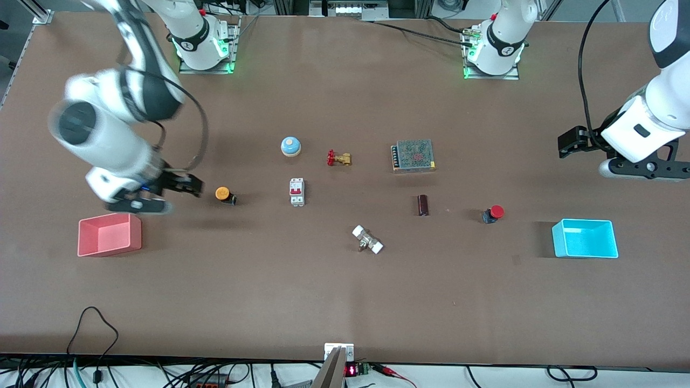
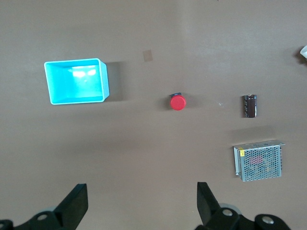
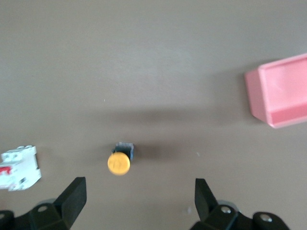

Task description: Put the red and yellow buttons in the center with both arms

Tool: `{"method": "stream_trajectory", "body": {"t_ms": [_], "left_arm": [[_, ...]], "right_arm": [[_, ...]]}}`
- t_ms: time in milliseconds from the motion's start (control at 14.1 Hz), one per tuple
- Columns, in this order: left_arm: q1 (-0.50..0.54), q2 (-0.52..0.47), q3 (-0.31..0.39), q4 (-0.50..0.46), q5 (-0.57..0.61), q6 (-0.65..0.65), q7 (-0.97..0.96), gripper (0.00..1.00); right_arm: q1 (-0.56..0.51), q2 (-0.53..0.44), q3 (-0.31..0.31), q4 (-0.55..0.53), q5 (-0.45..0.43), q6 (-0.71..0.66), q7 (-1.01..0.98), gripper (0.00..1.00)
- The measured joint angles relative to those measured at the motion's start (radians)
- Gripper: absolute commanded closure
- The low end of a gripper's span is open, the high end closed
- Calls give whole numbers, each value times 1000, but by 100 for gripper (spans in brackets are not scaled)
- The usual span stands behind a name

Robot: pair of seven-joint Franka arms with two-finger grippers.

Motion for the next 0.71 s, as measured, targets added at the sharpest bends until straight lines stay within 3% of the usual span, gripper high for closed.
{"method": "stream_trajectory", "body": {"t_ms": [213, 496, 709], "left_arm": [[12, 0, 2, 0, 0, 3, 45, 0], [48, 0, 4, 0, -1, 11, 100, 0], [5, -2, 52, 2, -3, 18, 106, 0]], "right_arm": [[-31, -51, -41, 133, 16, -225, -105, 0], [-40, -46, -166, 246, 21, -354, -284, 0], [-41, -54, -196, 318, 21, -451, -306, 0]]}}
